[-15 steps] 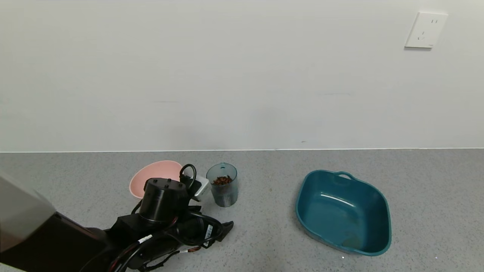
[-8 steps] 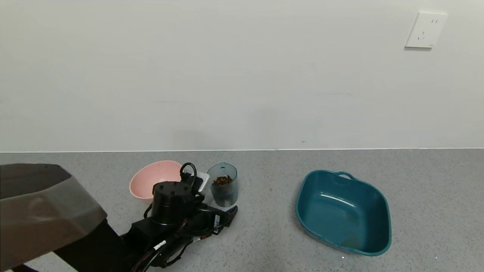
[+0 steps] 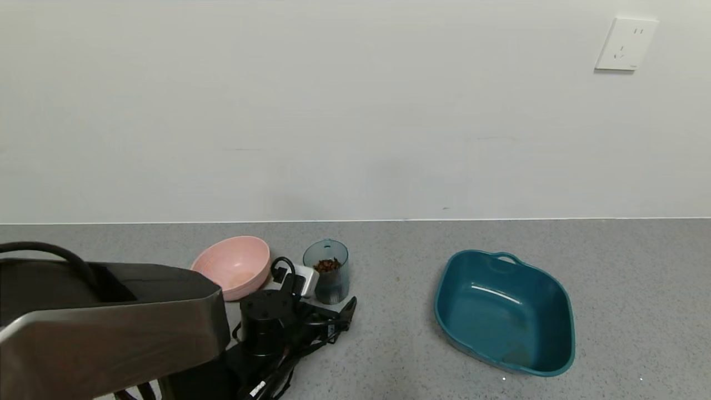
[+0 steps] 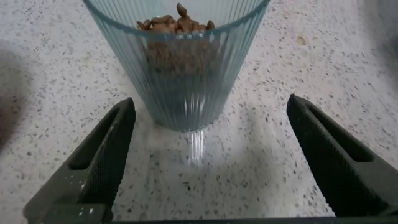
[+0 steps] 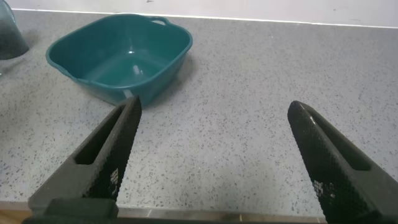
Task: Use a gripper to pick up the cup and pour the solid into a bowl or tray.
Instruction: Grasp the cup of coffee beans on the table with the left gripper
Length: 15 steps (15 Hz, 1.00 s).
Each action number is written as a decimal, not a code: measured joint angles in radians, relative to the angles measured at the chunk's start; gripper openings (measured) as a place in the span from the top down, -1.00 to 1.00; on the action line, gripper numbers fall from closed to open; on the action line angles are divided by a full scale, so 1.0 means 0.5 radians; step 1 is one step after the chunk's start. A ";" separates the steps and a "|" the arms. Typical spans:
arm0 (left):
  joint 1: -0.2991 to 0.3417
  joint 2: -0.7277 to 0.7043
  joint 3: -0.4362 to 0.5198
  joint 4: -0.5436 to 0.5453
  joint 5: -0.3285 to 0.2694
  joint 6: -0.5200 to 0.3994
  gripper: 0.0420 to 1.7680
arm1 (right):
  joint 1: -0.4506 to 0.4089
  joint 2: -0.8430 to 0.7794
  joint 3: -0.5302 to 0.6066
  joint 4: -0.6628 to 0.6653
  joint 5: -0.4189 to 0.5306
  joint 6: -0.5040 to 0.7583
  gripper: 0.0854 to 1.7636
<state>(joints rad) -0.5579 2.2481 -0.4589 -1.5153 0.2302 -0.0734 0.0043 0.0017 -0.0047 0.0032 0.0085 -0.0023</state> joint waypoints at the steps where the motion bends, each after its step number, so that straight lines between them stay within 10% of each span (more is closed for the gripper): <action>1: -0.007 0.053 0.003 -0.068 0.014 0.000 -0.98 | 0.000 0.000 0.000 -0.001 0.001 -0.002 -0.94; 15: -0.008 0.194 -0.190 -0.090 0.122 0.010 -0.98 | 0.002 0.000 0.000 0.000 0.001 -0.006 -0.94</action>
<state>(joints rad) -0.5617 2.3453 -0.5540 -1.5604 0.2911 -0.0683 0.0051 0.0017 -0.0047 0.0032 0.0091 -0.0053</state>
